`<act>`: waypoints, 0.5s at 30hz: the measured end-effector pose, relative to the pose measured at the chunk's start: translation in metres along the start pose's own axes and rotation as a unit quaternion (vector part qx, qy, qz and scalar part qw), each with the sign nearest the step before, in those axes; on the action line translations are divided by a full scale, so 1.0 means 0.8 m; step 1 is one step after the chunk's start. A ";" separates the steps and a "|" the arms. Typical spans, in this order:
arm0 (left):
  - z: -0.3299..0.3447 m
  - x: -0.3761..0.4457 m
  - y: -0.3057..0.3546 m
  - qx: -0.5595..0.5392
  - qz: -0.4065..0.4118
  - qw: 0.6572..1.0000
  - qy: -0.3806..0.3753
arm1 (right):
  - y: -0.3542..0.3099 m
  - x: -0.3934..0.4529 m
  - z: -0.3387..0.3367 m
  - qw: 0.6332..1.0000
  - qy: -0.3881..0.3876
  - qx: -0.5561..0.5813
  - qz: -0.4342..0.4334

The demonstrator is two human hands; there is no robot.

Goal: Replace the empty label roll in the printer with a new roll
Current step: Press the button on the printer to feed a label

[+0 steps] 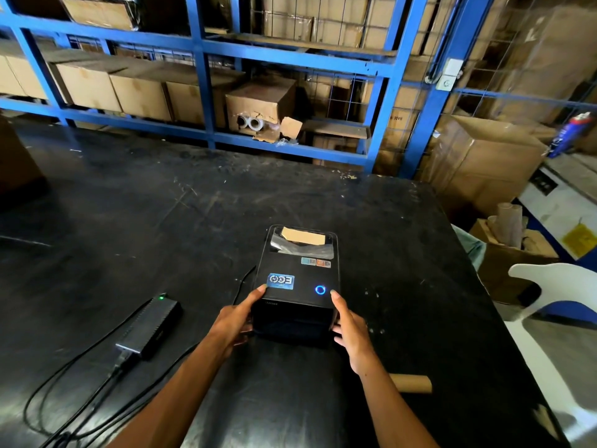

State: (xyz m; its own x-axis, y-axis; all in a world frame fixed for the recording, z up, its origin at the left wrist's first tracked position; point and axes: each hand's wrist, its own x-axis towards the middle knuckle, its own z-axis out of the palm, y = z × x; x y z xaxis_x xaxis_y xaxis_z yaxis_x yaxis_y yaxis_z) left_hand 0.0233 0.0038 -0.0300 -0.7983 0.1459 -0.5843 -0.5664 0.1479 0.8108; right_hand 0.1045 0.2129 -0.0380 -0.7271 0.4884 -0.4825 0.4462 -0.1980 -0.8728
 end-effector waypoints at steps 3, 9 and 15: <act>0.000 0.004 -0.003 -0.001 0.002 1.000 0.003 | 0.000 -0.001 0.000 1.000 -0.005 0.003 0.001; 0.001 -0.006 0.005 -0.004 -0.006 1.000 -0.002 | -0.003 -0.008 0.003 1.000 0.003 0.015 -0.004; 0.000 -0.024 0.014 0.039 0.015 0.999 0.001 | -0.013 -0.020 -0.001 0.999 0.006 -0.046 -0.025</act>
State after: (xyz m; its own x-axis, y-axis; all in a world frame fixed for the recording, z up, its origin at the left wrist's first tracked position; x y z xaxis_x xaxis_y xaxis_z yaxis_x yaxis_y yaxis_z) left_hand 0.0319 0.0025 -0.0097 -0.8148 0.1499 -0.5601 -0.5250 0.2191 0.8224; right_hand 0.1117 0.2083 -0.0212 -0.7434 0.5056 -0.4379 0.4565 -0.0949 -0.8846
